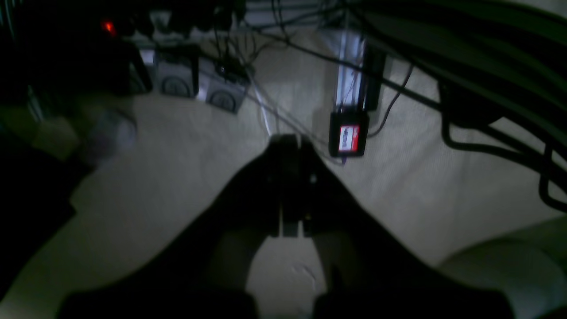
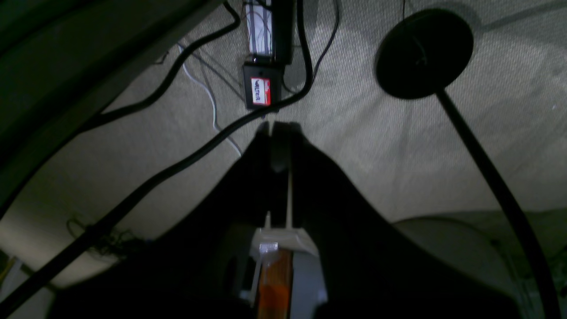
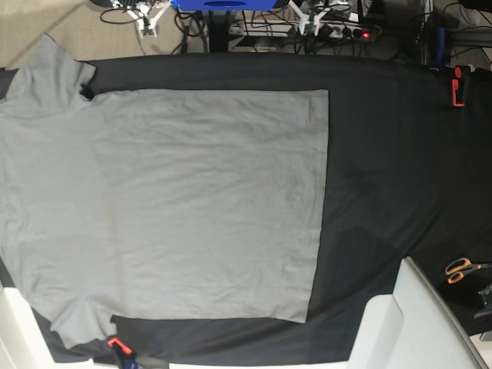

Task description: Fold the T-shirt properly

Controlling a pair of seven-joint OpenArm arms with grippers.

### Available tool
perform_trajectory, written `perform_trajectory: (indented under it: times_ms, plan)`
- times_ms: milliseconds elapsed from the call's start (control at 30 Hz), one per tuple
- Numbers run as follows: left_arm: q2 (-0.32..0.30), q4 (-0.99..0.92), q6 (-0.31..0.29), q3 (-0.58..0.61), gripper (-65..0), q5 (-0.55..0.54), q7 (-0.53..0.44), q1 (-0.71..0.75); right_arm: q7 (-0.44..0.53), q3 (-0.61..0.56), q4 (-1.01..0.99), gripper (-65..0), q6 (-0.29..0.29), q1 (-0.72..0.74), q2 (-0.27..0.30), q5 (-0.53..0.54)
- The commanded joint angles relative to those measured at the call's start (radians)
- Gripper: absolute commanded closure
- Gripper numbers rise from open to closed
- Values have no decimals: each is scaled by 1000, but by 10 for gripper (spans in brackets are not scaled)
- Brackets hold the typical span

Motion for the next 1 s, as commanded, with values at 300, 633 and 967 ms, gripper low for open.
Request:
perform_trajectory:
  times_ms: [300, 633, 967]
  plan:
    - [-106, 360, 6, -1, 0, 1, 5, 245, -128, 147, 437, 0, 4, -284, 32, 1]
    - [-132, 919, 6, -36, 0, -1, 5, 538, -378, 337, 1037, -6, 7, -489, 32, 1]
    - [-136, 1440, 4, -230, 0, -233, 96, 572, -446, 583, 1480, -197, 260, -451, 24, 225]
